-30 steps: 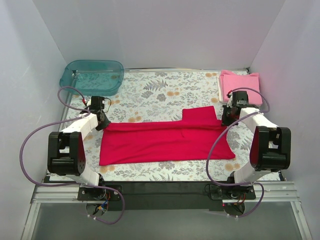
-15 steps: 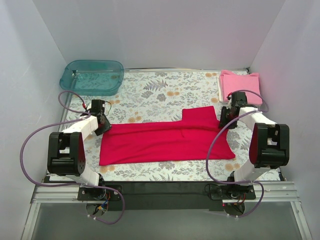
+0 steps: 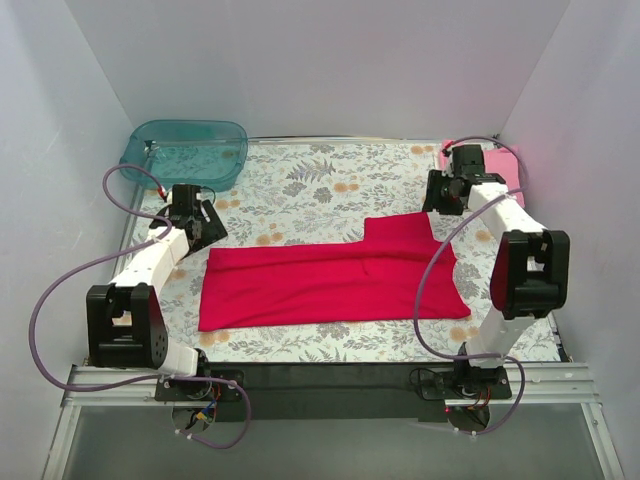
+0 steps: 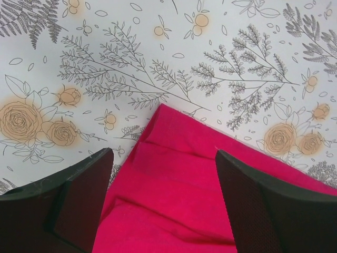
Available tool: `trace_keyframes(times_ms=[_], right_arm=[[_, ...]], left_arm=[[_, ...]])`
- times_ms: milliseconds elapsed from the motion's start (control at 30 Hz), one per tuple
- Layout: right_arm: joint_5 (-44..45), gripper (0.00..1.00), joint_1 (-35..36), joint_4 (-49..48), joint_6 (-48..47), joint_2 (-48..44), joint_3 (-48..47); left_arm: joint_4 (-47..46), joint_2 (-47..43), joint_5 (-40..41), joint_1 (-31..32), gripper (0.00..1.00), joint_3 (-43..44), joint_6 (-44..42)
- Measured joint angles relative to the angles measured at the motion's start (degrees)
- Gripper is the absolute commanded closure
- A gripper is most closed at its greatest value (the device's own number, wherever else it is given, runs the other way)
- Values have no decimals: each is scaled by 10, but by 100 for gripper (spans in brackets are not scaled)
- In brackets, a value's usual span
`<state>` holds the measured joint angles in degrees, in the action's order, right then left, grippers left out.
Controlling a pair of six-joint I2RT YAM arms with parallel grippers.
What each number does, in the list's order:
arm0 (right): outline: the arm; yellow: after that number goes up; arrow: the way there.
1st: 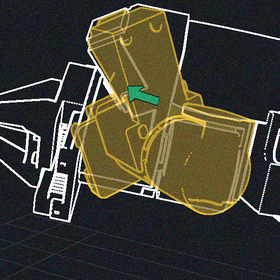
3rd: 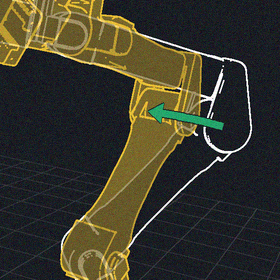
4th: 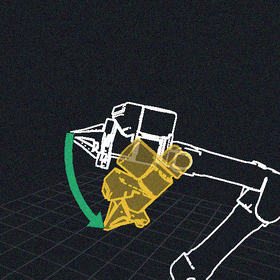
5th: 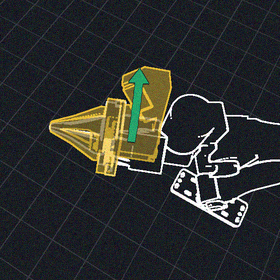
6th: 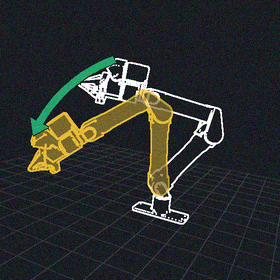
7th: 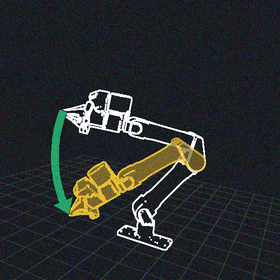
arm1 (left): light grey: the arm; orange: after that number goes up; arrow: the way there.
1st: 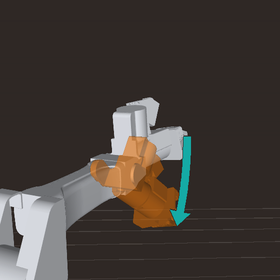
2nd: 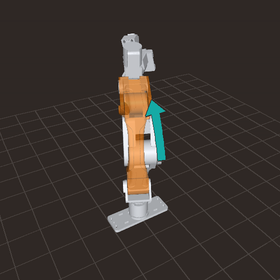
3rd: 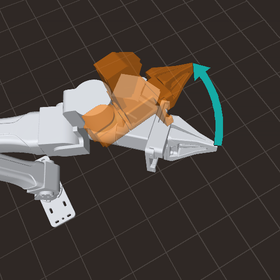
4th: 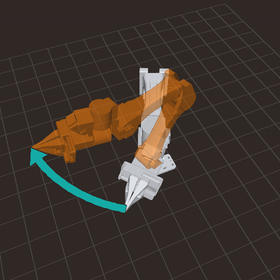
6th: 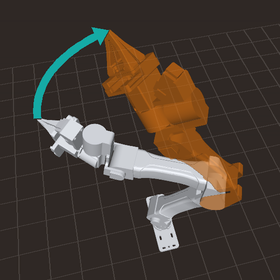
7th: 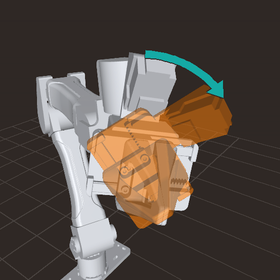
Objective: Fold and stack the t-shirts
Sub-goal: Fold the tshirt
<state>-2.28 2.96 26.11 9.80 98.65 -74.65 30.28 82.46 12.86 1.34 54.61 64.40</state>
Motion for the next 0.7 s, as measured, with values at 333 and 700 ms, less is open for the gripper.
trace_keyframes(times_ms=[333, 700], right_arm=[[40, 52, 23, -10, -15, 134, -58], [57, 56, 24, -22, -34, 181, -82]], left_arm=[[23, -36, -39, 11, 26, 3, -7], [21, -37, -59, 13, 26, -3, -7]])
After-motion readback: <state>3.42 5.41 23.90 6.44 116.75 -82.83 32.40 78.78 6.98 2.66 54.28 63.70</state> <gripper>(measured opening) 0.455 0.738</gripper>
